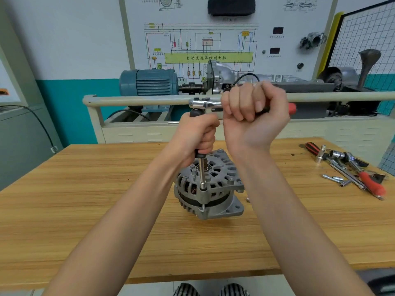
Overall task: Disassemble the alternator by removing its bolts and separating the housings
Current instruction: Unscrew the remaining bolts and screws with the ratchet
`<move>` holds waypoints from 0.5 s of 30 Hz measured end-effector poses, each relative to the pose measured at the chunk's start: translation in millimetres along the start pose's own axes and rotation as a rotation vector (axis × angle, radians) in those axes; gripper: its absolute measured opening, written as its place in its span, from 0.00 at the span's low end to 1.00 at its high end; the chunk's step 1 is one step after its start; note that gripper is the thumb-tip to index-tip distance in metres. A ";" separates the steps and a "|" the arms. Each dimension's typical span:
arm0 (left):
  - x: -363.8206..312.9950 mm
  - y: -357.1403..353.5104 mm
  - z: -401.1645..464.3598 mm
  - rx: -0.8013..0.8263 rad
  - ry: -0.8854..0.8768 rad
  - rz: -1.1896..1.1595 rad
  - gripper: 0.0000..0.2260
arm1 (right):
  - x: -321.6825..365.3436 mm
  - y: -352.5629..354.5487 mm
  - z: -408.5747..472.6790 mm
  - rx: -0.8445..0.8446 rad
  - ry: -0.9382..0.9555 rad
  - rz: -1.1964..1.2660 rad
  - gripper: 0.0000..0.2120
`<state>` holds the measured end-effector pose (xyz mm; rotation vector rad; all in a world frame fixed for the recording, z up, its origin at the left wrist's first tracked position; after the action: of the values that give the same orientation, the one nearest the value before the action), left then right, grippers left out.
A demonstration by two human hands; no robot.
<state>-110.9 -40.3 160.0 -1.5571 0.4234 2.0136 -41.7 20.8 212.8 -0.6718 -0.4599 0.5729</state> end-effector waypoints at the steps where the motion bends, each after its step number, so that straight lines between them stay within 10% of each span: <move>1: 0.7 1.3 -0.7 -0.030 0.002 0.018 0.25 | 4.9 -11.6 -11.4 0.069 0.130 -0.147 0.19; 6: -5.3 9.0 -4.2 -0.182 -0.107 0.168 0.12 | 4.4 -46.8 -47.9 0.249 0.490 -0.674 0.14; 15: -3.1 9.6 -0.5 0.041 -0.109 0.029 0.20 | -10.6 10.1 17.5 -0.097 -0.191 0.146 0.20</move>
<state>-115.7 -48.9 162.0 -1.4165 0.4445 2.0871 -62.9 28.4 215.8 -0.7508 -0.6239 0.7603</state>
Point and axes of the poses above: each hand's wrist, its own z-axis towards the middle knuckle, its own y-axis out of the back of the hand, x = y × z, the point moved 8 cm from there along z, towards the middle knuckle, and after that the axes turned 3 degrees about -x, right-handed, at the moved point
